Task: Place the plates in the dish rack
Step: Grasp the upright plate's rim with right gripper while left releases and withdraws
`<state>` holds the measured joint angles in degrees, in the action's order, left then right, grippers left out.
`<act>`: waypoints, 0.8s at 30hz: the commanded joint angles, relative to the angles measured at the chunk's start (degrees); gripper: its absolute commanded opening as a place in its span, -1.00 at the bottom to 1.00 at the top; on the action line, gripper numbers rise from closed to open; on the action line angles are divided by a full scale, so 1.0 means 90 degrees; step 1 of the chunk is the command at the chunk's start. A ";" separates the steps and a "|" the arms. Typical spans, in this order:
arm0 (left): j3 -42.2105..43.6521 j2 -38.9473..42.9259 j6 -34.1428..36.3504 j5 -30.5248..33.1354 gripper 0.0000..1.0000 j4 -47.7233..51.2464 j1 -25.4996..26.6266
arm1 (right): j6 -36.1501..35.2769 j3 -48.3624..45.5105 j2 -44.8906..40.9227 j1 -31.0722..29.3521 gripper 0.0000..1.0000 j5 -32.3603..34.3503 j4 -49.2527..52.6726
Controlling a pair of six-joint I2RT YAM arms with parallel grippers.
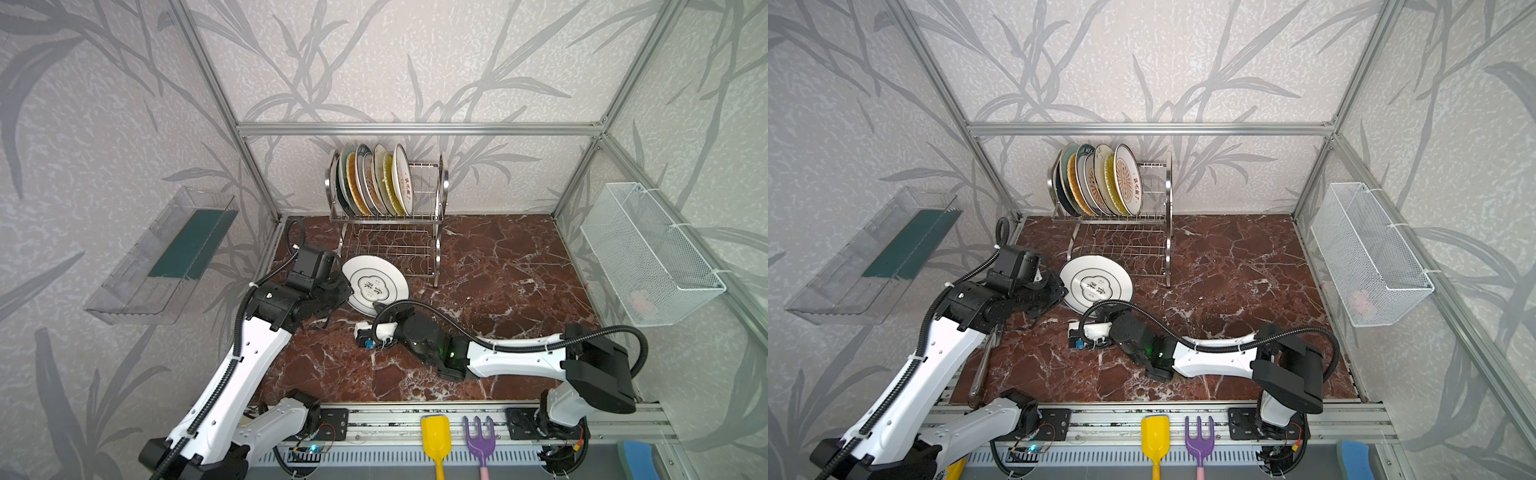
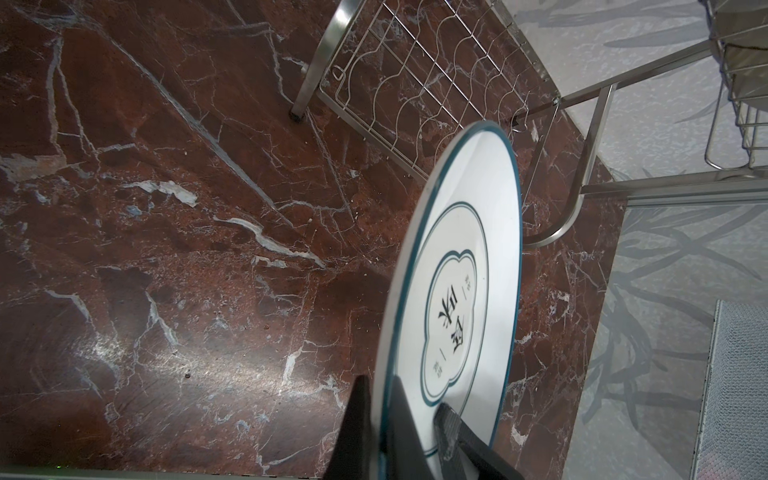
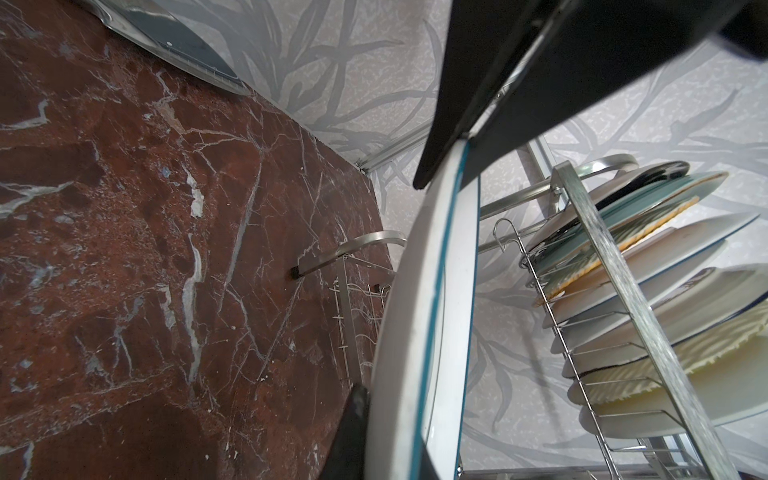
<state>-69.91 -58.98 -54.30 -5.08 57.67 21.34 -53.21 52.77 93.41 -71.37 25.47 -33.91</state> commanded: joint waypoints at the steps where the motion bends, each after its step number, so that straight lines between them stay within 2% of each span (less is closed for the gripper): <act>1: 0.0139 0.0214 0.0284 -0.0134 -1.00 -0.0148 0.0041 | -0.0044 0.0192 -0.0080 -0.0043 -1.00 -0.0160 -0.0158; 3: 0.0151 0.0226 0.0378 -0.0157 -0.94 -0.0167 0.0040 | -0.0093 0.0196 -0.0106 -0.0046 -1.00 -0.0166 -0.0158; 6: 0.0122 0.0195 0.0496 -0.0275 -0.66 -0.0161 0.0021 | -0.0129 0.0237 -0.0115 -0.0047 -1.00 -0.0161 -0.0125; 7: 0.0107 0.0186 0.0532 -0.0313 -0.51 -0.0167 0.0014 | -0.0142 0.0267 -0.0100 -0.0033 -1.00 -0.0139 -0.0102; 9: 0.0046 0.0165 0.0629 -0.0360 0.05 -0.0137 -0.0015 | -0.0179 0.0298 -0.0067 -0.0029 -1.00 -0.0105 -0.0098; 10: 0.0006 0.0158 0.0690 -0.0355 0.44 -0.0101 -0.0032 | -0.0174 0.0307 -0.0066 -0.0026 -1.00 -0.0087 -0.0118; 11: -0.0048 0.0185 0.0719 -0.0296 0.92 -0.0048 -0.0048 | -0.0162 0.0308 -0.0065 -0.0024 -1.00 -0.0062 -0.0134; 12: -0.0085 0.0223 0.0745 -0.0260 0.98 -0.0012 -0.0064 | -0.0123 0.0308 -0.0066 -0.0019 -1.00 -0.0041 -0.0138; 19: -0.0184 0.0931 0.1336 -0.0184 0.98 -0.0220 -0.0257 | 0.0249 0.0213 -0.0224 0.0035 -1.00 0.0040 -0.0056; 24: 0.0278 0.2021 0.2023 -0.0265 0.98 -0.1042 -0.0282 | 0.1101 0.0114 -0.0794 0.0021 -1.00 -0.0185 0.0445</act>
<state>-68.86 -45.54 -41.69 -7.40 52.64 19.03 -48.77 52.75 91.72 -71.18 24.73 -29.28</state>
